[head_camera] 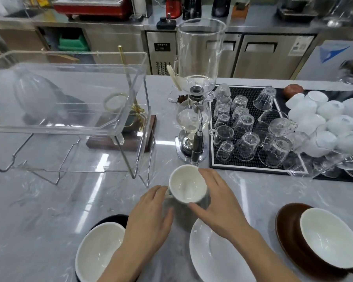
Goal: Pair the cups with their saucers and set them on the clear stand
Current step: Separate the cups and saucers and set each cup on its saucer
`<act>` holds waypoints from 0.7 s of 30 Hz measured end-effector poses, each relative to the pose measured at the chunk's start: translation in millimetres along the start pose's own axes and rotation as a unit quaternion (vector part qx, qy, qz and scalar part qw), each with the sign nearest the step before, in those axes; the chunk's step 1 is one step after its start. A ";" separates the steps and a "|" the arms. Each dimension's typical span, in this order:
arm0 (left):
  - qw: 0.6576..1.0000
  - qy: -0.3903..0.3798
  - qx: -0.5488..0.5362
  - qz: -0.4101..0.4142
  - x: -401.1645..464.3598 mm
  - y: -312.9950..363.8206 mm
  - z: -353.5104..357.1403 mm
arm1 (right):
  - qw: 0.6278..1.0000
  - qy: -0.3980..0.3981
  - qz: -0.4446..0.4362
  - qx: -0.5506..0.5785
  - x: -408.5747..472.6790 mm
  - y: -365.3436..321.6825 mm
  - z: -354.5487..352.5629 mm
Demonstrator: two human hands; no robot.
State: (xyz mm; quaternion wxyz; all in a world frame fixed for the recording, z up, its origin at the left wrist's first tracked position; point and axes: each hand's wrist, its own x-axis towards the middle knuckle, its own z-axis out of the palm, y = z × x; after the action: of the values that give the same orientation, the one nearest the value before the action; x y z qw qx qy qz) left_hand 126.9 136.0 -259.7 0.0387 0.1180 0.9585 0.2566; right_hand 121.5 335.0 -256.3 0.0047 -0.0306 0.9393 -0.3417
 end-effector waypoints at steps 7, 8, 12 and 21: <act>0.998 -0.016 0.007 -0.064 21.7 0.9 10.6 | 0.998 -0.053 -0.009 0.031 19.4 5.8 4.4; 0.997 -0.014 0.008 -0.070 24.5 0.7 11.9 | 0.998 -0.051 -0.009 0.037 20.8 5.9 6.0; 0.996 0.001 -0.017 -0.085 33.5 6.3 12.8 | 0.997 -0.027 -0.009 0.066 22.6 6.5 9.8; 0.991 0.091 -0.082 -0.051 20.7 27.1 3.0 | 0.993 0.064 -0.016 0.102 -1.0 3.0 -8.2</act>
State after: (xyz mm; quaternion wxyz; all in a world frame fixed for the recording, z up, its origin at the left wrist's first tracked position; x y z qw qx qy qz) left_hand 112.8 165.3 -248.9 -0.0261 0.0415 0.9385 0.3417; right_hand 122.1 342.6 -252.0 -0.0575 -0.0233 0.8974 -0.4368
